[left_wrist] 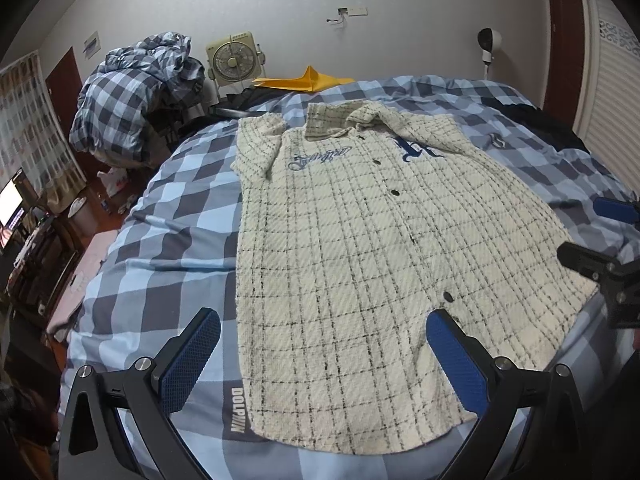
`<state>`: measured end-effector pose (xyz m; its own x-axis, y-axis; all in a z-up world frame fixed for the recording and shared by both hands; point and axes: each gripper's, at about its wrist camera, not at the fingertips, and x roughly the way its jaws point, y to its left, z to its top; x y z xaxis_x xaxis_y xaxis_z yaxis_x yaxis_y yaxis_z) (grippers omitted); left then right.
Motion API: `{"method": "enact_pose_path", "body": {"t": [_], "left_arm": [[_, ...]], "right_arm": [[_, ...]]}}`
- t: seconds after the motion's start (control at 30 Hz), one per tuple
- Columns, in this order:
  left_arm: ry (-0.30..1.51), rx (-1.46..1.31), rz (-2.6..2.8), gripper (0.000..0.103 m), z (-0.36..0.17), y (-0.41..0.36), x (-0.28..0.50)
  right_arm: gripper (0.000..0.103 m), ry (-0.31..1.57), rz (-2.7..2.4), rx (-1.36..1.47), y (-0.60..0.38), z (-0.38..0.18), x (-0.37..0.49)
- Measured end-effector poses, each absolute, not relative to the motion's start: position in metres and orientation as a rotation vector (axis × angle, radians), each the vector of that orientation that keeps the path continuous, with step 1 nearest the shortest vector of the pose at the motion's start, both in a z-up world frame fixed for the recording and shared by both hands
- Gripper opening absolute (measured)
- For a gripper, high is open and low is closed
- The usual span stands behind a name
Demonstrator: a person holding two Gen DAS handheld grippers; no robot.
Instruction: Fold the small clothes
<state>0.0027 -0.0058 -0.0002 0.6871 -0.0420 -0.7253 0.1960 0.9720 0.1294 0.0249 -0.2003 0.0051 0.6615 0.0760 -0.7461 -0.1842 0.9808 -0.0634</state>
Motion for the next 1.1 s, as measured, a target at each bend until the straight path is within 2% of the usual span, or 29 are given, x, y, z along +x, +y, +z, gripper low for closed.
{"method": "enact_pose_path", "body": {"t": [0.37,1.1], "left_arm": [[0.806,0.199,-0.133,0.103,-0.001,-0.003,0.006],[0.811,0.208,-0.120,0.103,-0.005,-0.002,0.006]], "right_arm": [[0.102,0.841,0.114,-0.068,-0.213,0.006,0.030],[0.102,0.857,0.118,-0.103,-0.209,0.005,0.030]]}}
